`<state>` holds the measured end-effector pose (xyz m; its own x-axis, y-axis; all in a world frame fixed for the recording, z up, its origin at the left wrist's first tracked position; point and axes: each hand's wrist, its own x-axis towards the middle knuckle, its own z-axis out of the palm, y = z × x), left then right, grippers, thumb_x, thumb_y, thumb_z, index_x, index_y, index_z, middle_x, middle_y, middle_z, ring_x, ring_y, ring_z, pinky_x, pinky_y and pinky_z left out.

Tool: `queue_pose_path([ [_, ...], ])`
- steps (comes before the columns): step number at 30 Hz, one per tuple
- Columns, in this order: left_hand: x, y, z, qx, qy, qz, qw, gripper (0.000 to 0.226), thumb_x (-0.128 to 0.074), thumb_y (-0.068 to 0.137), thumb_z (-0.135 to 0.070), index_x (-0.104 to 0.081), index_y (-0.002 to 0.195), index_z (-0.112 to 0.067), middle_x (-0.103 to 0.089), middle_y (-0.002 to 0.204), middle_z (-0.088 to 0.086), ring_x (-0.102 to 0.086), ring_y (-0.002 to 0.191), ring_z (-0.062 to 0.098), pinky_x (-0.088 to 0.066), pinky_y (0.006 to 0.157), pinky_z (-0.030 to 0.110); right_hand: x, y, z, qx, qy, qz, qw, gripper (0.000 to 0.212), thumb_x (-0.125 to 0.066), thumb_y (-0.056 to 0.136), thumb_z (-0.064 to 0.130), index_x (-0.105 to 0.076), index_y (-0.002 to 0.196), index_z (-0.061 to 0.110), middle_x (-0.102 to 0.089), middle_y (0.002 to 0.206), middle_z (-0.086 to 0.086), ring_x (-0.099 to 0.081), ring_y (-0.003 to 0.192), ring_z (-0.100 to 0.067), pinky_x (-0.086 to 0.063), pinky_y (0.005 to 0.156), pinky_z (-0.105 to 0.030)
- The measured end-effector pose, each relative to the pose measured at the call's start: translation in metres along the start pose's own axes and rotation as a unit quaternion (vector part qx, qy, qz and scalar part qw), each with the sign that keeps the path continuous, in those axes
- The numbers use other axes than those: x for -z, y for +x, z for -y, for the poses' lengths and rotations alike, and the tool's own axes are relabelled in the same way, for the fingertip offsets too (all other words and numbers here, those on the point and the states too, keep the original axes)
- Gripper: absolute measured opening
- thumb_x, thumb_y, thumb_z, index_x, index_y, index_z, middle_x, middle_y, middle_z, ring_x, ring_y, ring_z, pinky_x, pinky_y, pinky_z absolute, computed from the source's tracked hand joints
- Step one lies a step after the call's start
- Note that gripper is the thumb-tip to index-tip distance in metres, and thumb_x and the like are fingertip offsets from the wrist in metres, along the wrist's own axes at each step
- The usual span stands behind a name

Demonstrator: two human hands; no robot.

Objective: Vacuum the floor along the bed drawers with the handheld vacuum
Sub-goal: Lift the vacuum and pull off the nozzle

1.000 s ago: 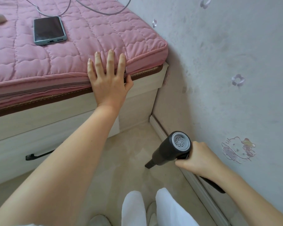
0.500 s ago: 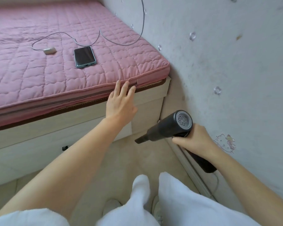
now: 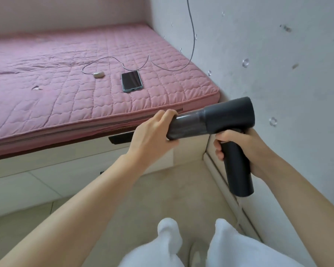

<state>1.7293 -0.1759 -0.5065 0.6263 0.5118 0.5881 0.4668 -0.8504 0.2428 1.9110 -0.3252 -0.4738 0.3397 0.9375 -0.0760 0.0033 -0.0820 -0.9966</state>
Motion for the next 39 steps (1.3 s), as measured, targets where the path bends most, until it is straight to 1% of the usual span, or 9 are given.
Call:
queue_pose_path([
  [4, -0.011, 0.016, 0.05, 0.013, 0.075, 0.005, 0.997, 0.048, -0.067, 0.064, -0.036, -0.062, 0.106, -0.014, -0.064, 0.092, 0.0, -0.062, 0.067, 0.034, -0.051, 0.051, 0.036, -0.017, 0.061, -0.016, -0.051, 0.036, 0.034, 0.997, 0.011, -0.065, 0.081, 0.011, -0.057, 0.076, 0.006, -0.055, 0.067, -0.018, -0.054, 0.058, -0.029, -0.049, 0.059, -0.038],
  [9, -0.013, 0.073, 0.12, 0.023, 0.126, 0.028, 0.991, 0.048, -0.079, 0.068, -0.039, -0.062, 0.105, -0.014, -0.065, 0.091, 0.0, -0.06, 0.063, 0.031, -0.044, 0.054, 0.033, -0.031, 0.156, -0.005, -0.063, -0.04, 0.034, 0.997, 0.028, -0.069, 0.08, 0.031, -0.061, 0.098, 0.011, -0.068, 0.078, -0.019, -0.069, 0.071, -0.032, -0.056, 0.065, -0.039],
  [13, 0.004, 0.107, 0.147, 0.071, 0.133, 0.079, 0.985, 0.049, -0.087, 0.062, -0.031, -0.064, 0.102, -0.014, -0.064, 0.086, 0.0, -0.057, 0.054, 0.029, -0.045, 0.05, 0.031, -0.051, 0.195, 0.017, -0.08, -0.111, -0.025, 0.99, 0.034, -0.071, 0.077, 0.041, -0.066, 0.085, 0.008, -0.072, 0.072, -0.009, -0.071, 0.068, -0.023, -0.054, 0.069, -0.036],
  [16, 0.032, 0.134, 0.154, 0.107, 0.129, 0.106, 0.98, 0.051, -0.091, 0.053, -0.026, -0.066, 0.095, -0.014, -0.062, 0.079, -0.001, -0.054, 0.046, 0.028, -0.042, 0.046, 0.027, -0.069, 0.208, 0.05, -0.081, -0.208, -0.099, 0.97, 0.033, -0.077, 0.069, 0.045, -0.064, 0.075, 0.015, -0.069, 0.064, 0.001, -0.065, 0.064, -0.014, -0.049, 0.061, -0.03],
  [21, 0.109, 0.178, 0.154, 0.179, 0.156, 0.151, 0.959, 0.054, -0.092, 0.037, -0.023, -0.068, 0.084, -0.016, -0.058, 0.066, -0.002, -0.05, 0.04, 0.028, -0.028, 0.044, 0.023, -0.102, 0.217, 0.133, -0.074, -0.278, -0.13, 0.949, 0.035, -0.077, 0.072, 0.046, -0.059, 0.07, 0.016, -0.063, 0.064, 0.002, -0.059, 0.064, -0.021, -0.043, 0.06, -0.032],
  [24, 0.184, 0.199, 0.145, 0.237, 0.156, 0.161, 0.945, 0.051, -0.092, 0.036, -0.021, -0.066, 0.08, -0.016, -0.056, 0.063, -0.002, -0.048, 0.038, 0.027, -0.024, 0.045, 0.022, -0.124, 0.215, 0.205, -0.066, -0.32, -0.081, 0.942, 0.031, -0.077, 0.072, 0.042, -0.06, 0.077, 0.017, -0.062, 0.067, 0.004, -0.057, 0.067, -0.022, -0.037, 0.061, -0.03],
  [29, 0.32, 0.217, 0.118, 0.329, 0.169, 0.137, 0.919, 0.052, -0.092, 0.039, -0.021, -0.067, 0.085, -0.017, -0.06, 0.068, -0.003, -0.052, 0.042, 0.028, -0.033, 0.042, 0.023, -0.162, 0.192, 0.333, -0.047, -0.363, 0.02, 0.93, 0.025, -0.075, 0.074, 0.039, -0.061, 0.079, 0.019, -0.063, 0.069, 0.003, -0.055, 0.068, -0.019, -0.035, 0.062, -0.028],
  [32, 0.426, 0.216, 0.088, 0.413, 0.19, 0.132, 0.881, 0.052, -0.088, 0.039, -0.022, -0.068, 0.087, -0.02, -0.063, 0.069, -0.004, -0.054, 0.043, 0.028, -0.029, 0.045, 0.022, -0.2, 0.154, 0.425, -0.034, -0.381, 0.09, 0.92, 0.026, -0.074, 0.075, 0.04, -0.059, 0.078, 0.019, -0.06, 0.067, 0.005, -0.053, 0.064, -0.012, -0.034, 0.056, -0.027],
  [39, 0.556, 0.168, 0.048, 0.481, 0.232, 0.101, 0.84, 0.053, -0.092, 0.045, -0.034, -0.07, 0.093, -0.025, -0.064, 0.072, -0.007, -0.06, 0.048, 0.026, -0.034, 0.045, 0.024, -0.269, 0.088, 0.505, -0.018, -0.37, 0.208, 0.905, 0.026, -0.073, 0.077, 0.038, -0.056, 0.081, 0.019, -0.06, 0.071, 0.003, -0.054, 0.067, -0.007, -0.036, 0.053, -0.021],
])
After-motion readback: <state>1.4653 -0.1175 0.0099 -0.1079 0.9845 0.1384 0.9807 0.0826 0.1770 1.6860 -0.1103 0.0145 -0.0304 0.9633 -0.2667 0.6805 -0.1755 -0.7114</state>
